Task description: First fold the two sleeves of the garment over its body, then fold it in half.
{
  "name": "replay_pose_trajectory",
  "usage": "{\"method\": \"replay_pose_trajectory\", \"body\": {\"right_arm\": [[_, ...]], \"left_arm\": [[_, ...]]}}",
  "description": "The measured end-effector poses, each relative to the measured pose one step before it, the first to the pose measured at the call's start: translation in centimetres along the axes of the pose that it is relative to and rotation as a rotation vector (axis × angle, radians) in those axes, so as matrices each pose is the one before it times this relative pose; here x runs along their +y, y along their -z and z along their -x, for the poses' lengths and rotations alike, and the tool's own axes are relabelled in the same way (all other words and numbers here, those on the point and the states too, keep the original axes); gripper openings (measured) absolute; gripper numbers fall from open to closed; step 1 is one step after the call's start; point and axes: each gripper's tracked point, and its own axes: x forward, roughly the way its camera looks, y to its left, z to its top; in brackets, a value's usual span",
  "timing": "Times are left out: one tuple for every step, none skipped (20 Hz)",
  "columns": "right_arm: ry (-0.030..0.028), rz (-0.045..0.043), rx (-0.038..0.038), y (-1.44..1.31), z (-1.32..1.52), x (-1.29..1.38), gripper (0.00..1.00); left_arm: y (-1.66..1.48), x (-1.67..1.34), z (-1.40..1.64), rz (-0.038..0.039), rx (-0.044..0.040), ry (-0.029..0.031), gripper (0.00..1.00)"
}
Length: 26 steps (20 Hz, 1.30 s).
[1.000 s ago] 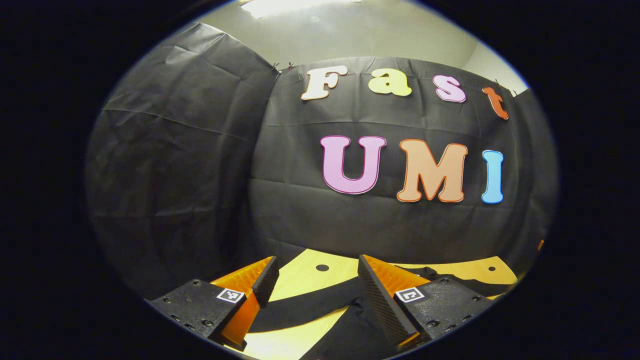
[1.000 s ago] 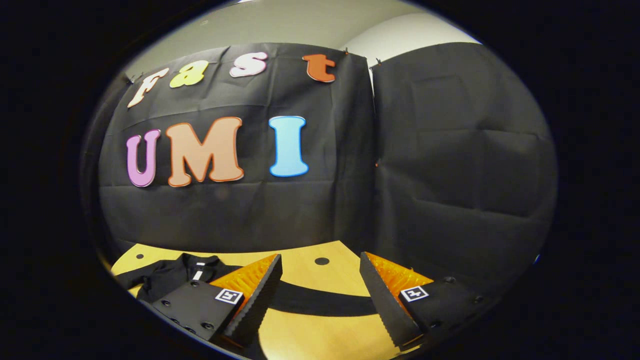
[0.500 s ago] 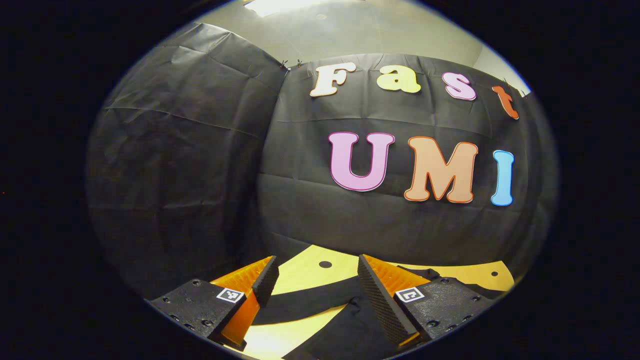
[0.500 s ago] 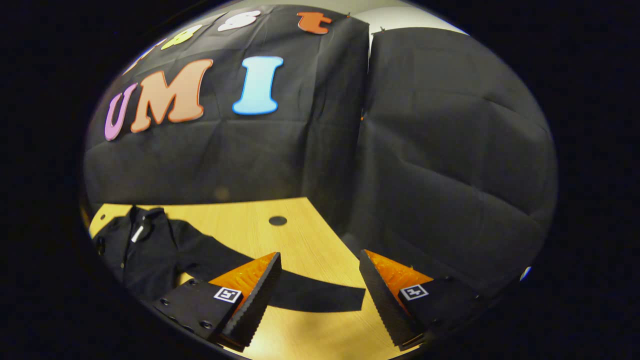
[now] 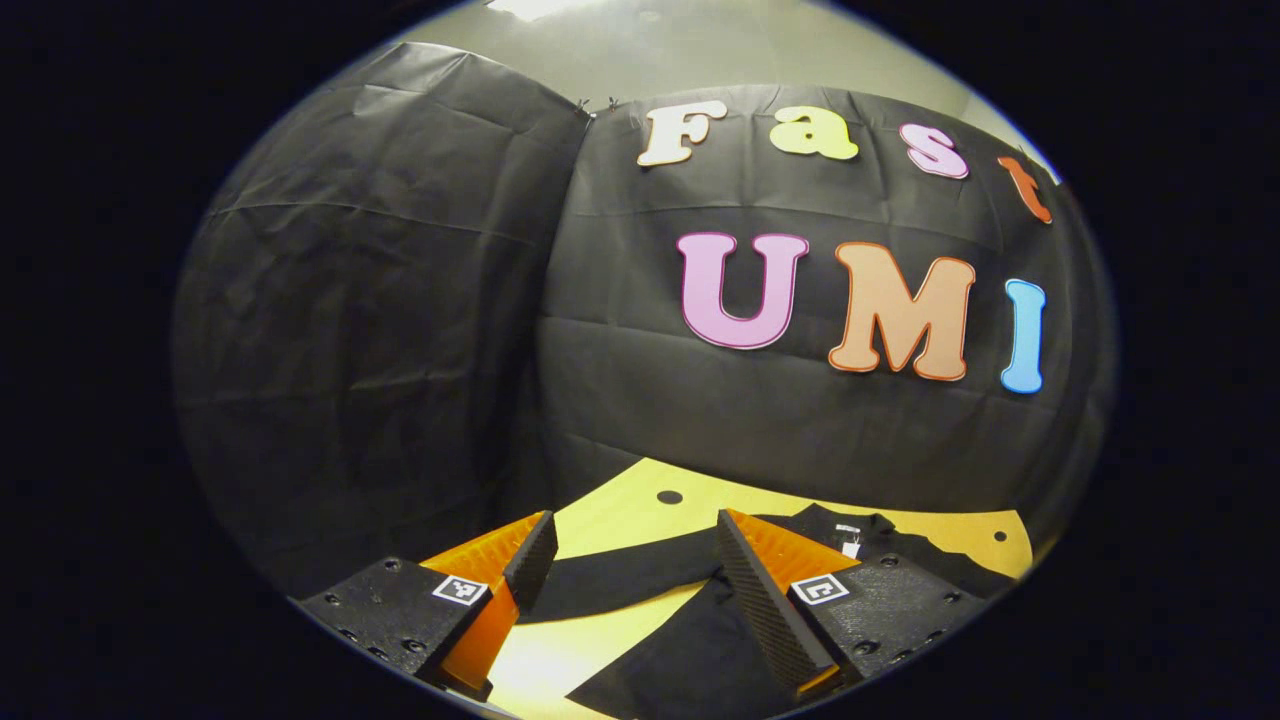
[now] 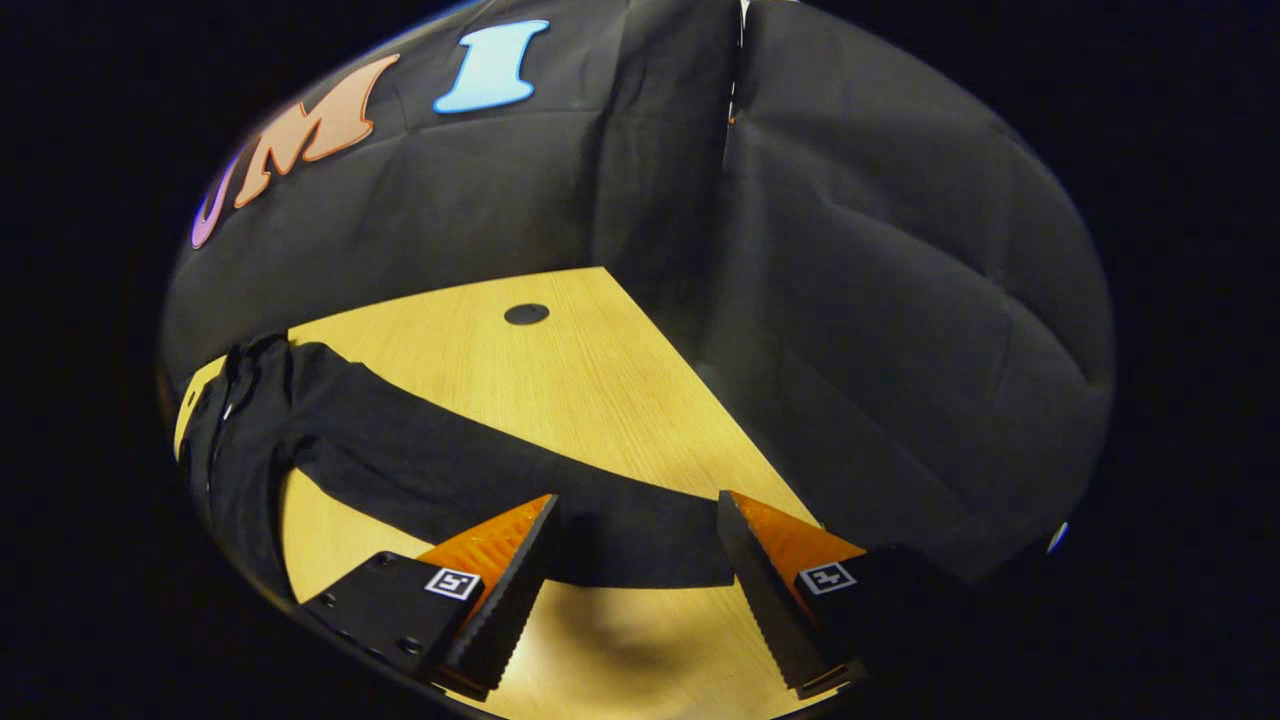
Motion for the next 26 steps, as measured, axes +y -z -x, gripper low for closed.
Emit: {"method": "replay_pose_trajectory", "body": {"right_arm": [[0.00583, -0.00453, 0.01167, 0.393, -0.233, 0.09, 0.99], [-0.0019, -0.00508, 0.01348, 0.261, -0.189, 0.136, 0.99], [-0.0077, -0.0053, 0.01852, 0.442, -0.284, 0.144, 1.0], [-0.0135, -0.00309, 0.01361, 0.18, 0.004, -0.017, 1.0], [-0.00864, -0.01683, -0.00496, 0.115, -0.366, -0.026, 0.99], [-0.01133, -0.01807, 0.00144, 0.198, -0.161, 0.145, 0.99], [-0.01099, -0.01963, 0.00207, 0.15, 0.145, -0.017, 0.98], [-0.00788, -0.01402, -0.01703, -0.242, -0.022, 0.017, 0.99], [-0.0042, 0.00015, -0.00714, 0.12, -0.236, 0.111, 0.99], [-0.00115, 0.01396, -0.00524, 0.062, 0.022, -0.073, 0.99], [-0.0013, 0.00796, -0.00571, 0.036, -0.203, 0.007, 0.99], [0.00119, -0.00143, -0.00328, 0.098, -0.021, 0.058, 0.99], [-0.00344, -0.0077, -0.0058, -0.077, 0.026, 0.055, 0.98], [-0.01012, -0.00675, -0.00177, -0.183, 0.067, 0.212, 0.99], [-0.00988, -0.00799, 0.00618, 0.198, -0.059, 0.493, 0.94], [-0.00954, -0.00112, -0.01177, -0.084, -0.047, 0.577, 0.86], [-0.01142, 0.00602, -0.00091, 0.151, -0.157, 0.626, 0.74], [-0.00163, 0.01612, -0.00663, 0.015, 0.031, 0.335, 0.63], [-0.00801, 0.01268, -0.00275, -0.064, -0.11, 0.154, 0.52], [0.00416, 0.00881, 0.00067, 0.034, 0.004, 0.282, 0.45], [0.00506, 0.00924, -0.00196, -0.053, 0.027, 0.018, 0.29], [0.00275, 0.00099, 0.00774, -0.09, 0.058, 0.054, 0.25], [-0.00505, -0.00242, 0.00516, -0.162, 0.098, 0.15, 0.21], [-0.00031, -0.00127, 0.01279, -0.023, 0.137, -0.022, 0.17], [-0.00321, -0.00707, 0.00967, -0.115, 0.107, 0.099, 0.14], [-0.00322, -0.00992, 0.00606, -0.257, 0.169, 0.134, 0.15]], "left_arm": [[0.103, -0.076, 0.072, -0.00185, 0.00407, -0.00309, 0.94], [0.08, -0.2, 0.067, 0.00165, 0.00252, -0.00098, 0.94], [0.245, -0.309, 0.039, 0.00069, 0.00312, 0.00098, 0.94], [0.17, -0.297, -0.034, -0.00142, 0.00336, 0.00279, 0.94], [0.276, -0.403, 0.004, -0.00496, 0.00367, 0.00581, 0.94], [0.183, -0.386, -0.014, -0.00887, 0.00394, 0.00579, 0.94], [0.156, -0.296, -0.016, -0.00952, 0.00255, 0.00585, 0.94], [0.106, -0.239, -0.024, -0.00504, 0.00133, 0.0033, 0.94], [0.067, -0.36, -0.051, 0.00307, 0.00081, 0.00561, 0.94], [0.067, -0.418, -0.08, 0.01332, 0.00191, 0.00882, 0.94], [0.33, -0.323, -0.015, 0.01564, 0.00632, 0.00674, 0.94], [0.3, -0.269, -0.056, 0.01304, 0.008, 0.00428, 0.94], [0.328, -0.115, 0.039, 0.00519, 0.00834, 0.00237, 0.94], [0.167, 0.03, 0.08, -0.00493, 0.00645, -0.00187, 0.94], [0.072, 0.069, 0.022, -0.00947, -0.00022, -0.00392, 0.94], [-0.299, 0.028, 0.099, -0.00687, -0.00517, -0.00152, 0.94], [-0.175, -0.058, 0.109, -0.00393, -0.007, 0.00058, 0.94], [-0.169, -0.108, 0.044, -0.00181, -0.00681, 0.00083, 0.94], [0.022, 0.039, 0.042, -0.00045, -0.00205, -0.00003, 0.94], [0.06, 0.12, 0.103, -0.00011, 0.00234, -0.0016, 0.94], [0.187, 0.103, 0.069, 0.00124, 0.00484, -0.00378, 0.94], [0.087, 0.181, -0.006, 0.00564, 0.00331, -0.00326, 0.94], [0.082, 0.066, 0.052, 0.00844, 0.00169, -0.00045, 0.94], [0.06, 0.067, 0.004, 0.00757, 0.00179, 0.00055, 0.94], [0.257, 0.1, -0.053, 0.00363, 0.00252, -0.00025, 0.94], [0.015, 0.241, 0.045, 0.00019, 0.00207, -0.00263, 0.94]]}}
